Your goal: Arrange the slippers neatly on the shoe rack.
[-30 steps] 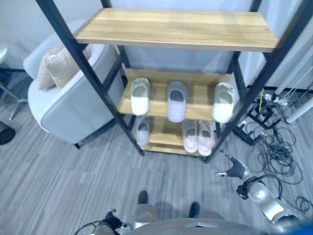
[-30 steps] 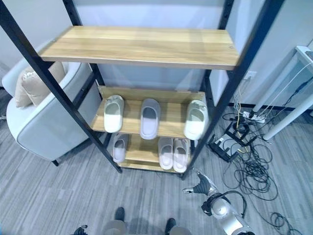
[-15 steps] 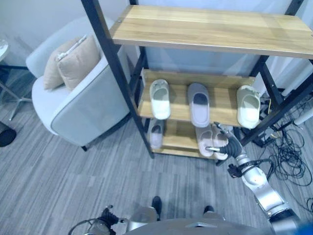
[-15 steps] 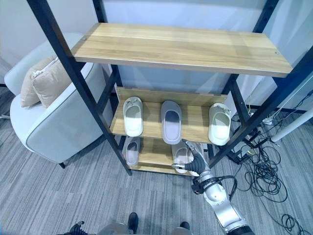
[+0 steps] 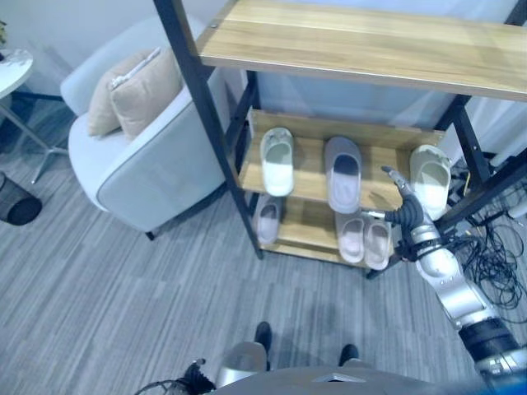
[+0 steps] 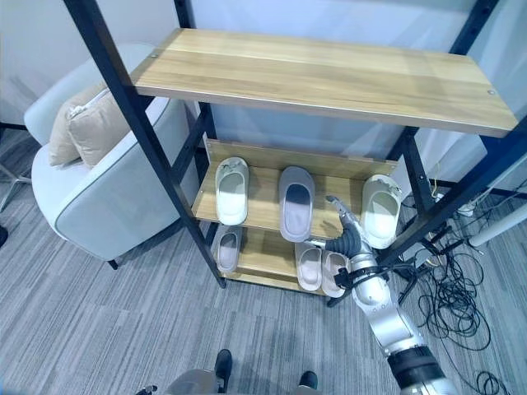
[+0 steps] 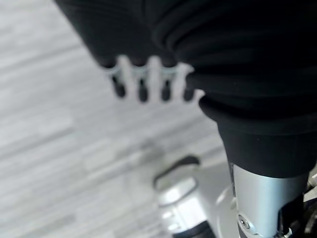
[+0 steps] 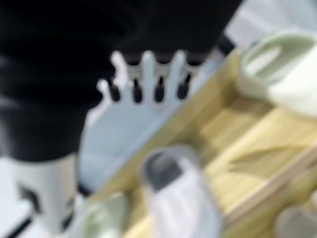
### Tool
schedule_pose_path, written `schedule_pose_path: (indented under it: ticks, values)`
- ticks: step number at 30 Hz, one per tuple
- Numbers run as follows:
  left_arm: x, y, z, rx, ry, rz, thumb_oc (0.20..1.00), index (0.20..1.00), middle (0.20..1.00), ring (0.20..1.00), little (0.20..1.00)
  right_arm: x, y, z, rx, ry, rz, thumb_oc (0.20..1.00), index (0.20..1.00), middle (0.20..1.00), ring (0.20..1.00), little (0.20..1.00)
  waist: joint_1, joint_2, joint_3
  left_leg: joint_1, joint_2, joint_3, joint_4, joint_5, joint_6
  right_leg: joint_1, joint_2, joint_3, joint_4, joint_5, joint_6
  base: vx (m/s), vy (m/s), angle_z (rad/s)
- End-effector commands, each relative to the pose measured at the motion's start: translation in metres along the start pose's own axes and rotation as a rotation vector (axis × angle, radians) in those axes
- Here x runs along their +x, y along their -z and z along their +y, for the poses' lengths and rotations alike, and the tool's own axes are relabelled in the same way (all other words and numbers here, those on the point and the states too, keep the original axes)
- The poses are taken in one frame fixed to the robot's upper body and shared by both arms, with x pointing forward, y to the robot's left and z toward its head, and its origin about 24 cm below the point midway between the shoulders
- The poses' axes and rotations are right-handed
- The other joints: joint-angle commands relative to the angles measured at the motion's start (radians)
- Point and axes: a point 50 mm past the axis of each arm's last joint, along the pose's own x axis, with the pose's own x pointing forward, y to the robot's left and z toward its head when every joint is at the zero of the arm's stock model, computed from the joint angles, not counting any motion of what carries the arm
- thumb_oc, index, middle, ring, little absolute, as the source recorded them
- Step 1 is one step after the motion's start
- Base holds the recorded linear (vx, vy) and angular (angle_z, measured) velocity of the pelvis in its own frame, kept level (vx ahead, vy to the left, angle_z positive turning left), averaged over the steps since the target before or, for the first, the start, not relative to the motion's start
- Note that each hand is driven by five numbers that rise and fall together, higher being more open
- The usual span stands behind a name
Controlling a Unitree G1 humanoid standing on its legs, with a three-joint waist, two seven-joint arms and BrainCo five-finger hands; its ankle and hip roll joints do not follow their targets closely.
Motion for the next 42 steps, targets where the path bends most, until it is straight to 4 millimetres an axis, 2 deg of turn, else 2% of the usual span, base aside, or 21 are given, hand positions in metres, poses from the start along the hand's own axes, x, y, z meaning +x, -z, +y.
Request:
schedule_pose_path:
  ticks: [1, 7, 11, 14, 18, 19, 21, 26, 28, 35, 42]
  values:
    - [0.006, -0.014, 0.021, 0.036, -0.045, -0.025, 1.0, 1.0, 1.0, 1.0, 1.0, 0.024, -0.027, -0.025, 0.015, 0.144, -0.109, 1.0, 1.0, 1.0, 1.0, 1.0, 0.019, -0.029, 0.032, -0.108, 0.014, -0.052, 0.136, -0.129, 0.008, 0.07, -0.035, -0.028, -0.002, 0.014, 0.041, -0.01, 0.008, 0.14]
    - [0.006, -0.014, 0.024, 0.054, -0.044, -0.028, 1.0, 1.0, 1.0, 1.0, 1.0, 0.045, -0.028, -0.043, -0.031, 0.199, -0.081, 1.0, 1.0, 1.0, 1.0, 1.0, 0.042, -0.022, 0.059, -0.149, 0.004, -0.069, 0.149, -0.123, 0.008, 0.047, -0.037, -0.041, -0.002, 0.022, 0.041, -0.03, 0.006, 0.12]
    - [0.007, -0.024, 0.025, 0.044, -0.037, -0.048, 1.0, 1.0, 1.0, 1.0, 1.0, 0.064, -0.038, -0.051, 0.007, 0.253, -0.071, 1.0, 1.0, 1.0, 1.0, 1.0, 0.051, -0.013, 0.096, -0.198, -0.001, -0.082, 0.173, -0.117, 0.005, 0.012, -0.036, -0.04, 0.009, 0.023, 0.036, -0.07, 0.013, 0.04]
    - [0.009, -0.039, 0.03, 0.049, -0.06, -0.092, 1.0, 1.0, 1.0, 1.0, 1.0, 0.077, -0.049, -0.069, 0.021, 0.316, -0.074, 1.0, 1.0, 1.0, 1.0, 1.0, 0.057, -0.004, 0.132, -0.244, -0.004, -0.093, 0.195, -0.113, 0.003, -0.019, -0.036, -0.041, 0.015, 0.025, 0.032, -0.05, 0.012, 0.12]
    - [0.01, -0.049, 0.03, 0.068, -0.062, -0.13, 1.0, 1.0, 1.0, 1.0, 1.0, 0.086, -0.049, -0.084, 0.043, 0.365, -0.047, 1.0, 1.0, 1.0, 1.0, 1.0, 0.061, 0.002, 0.149, -0.267, -0.005, -0.1, 0.211, -0.115, 0.002, -0.036, -0.037, -0.04, 0.021, 0.025, 0.028, -0.01, 0.006, 0.04]
    - [0.01, -0.051, 0.033, 0.062, -0.071, -0.136, 1.0, 1.0, 1.0, 1.0, 1.0, 0.088, -0.059, -0.091, 0.052, 0.39, -0.08, 1.0, 1.0, 1.0, 1.0, 1.0, 0.062, 0.003, 0.154, -0.269, -0.005, -0.101, 0.216, -0.12, 0.0, -0.037, -0.036, -0.038, 0.024, 0.022, 0.027, 0.0, 0.0, 0.0]
    - [0.01, -0.058, 0.038, 0.043, -0.092, -0.152, 1.0, 1.0, 1.0, 1.0, 1.0, 0.09, -0.064, -0.097, 0.06, 0.413, -0.095, 1.0, 1.0, 1.0, 1.0, 1.0, 0.06, 0.004, 0.167, -0.279, -0.005, -0.105, 0.225, -0.121, 0.0, -0.045, -0.035, -0.036, 0.026, 0.023, 0.026, 0.0, 0.0, 0.0]
    - [0.011, -0.066, 0.044, 0.041, -0.116, -0.175, 1.0, 1.0, 1.0, 1.0, 1.0, 0.093, -0.063, -0.111, 0.051, 0.45, -0.076, 1.0, 1.0, 1.0, 1.0, 1.0, 0.062, 0.0, 0.183, -0.296, -0.008, -0.112, 0.217, -0.114, -0.005, -0.059, -0.033, -0.038, 0.017, 0.029, 0.025, 0.0, 0.0, 0.0]
    - [0.011, -0.069, 0.045, 0.046, -0.122, -0.188, 1.0, 1.0, 1.0, 1.0, 1.0, 0.098, -0.068, -0.122, 0.058, 0.488, -0.073, 1.0, 1.0, 1.0, 1.0, 1.0, 0.068, -0.002, 0.189, -0.307, -0.01, -0.119, 0.2, -0.104, -0.008, -0.072, -0.031, -0.041, 0.003, 0.036, 0.025, 0.0, 0.0, 0.0]
    - [0.011, -0.071, 0.045, 0.027, -0.127, -0.197, 1.0, 1.0, 1.0, 1.0, 1.0, 0.105, -0.08, -0.133, 0.049, 0.503, -0.093, 1.0, 1.0, 1.0, 1.0, 1.0, 0.072, -0.008, 0.202, -0.331, -0.012, -0.128, 0.192, -0.093, -0.009, -0.092, -0.027, -0.04, -0.016, 0.051, 0.028, 0.0, 0.004, 0.01]
    - [0.011, -0.071, 0.045, 0.022, -0.131, -0.196, 1.0, 1.0, 1.0, 1.0, 1.0, 0.108, -0.09, -0.128, 0.077, 0.489, -0.128, 1.0, 1.0, 1.0, 1.0, 1.0, 0.079, -0.017, 0.198, -0.345, -0.015, -0.134, 0.17, -0.083, -0.011, -0.1, -0.029, -0.046, -0.051, 0.076, 0.036, 0.0, 0.013, 0.02]
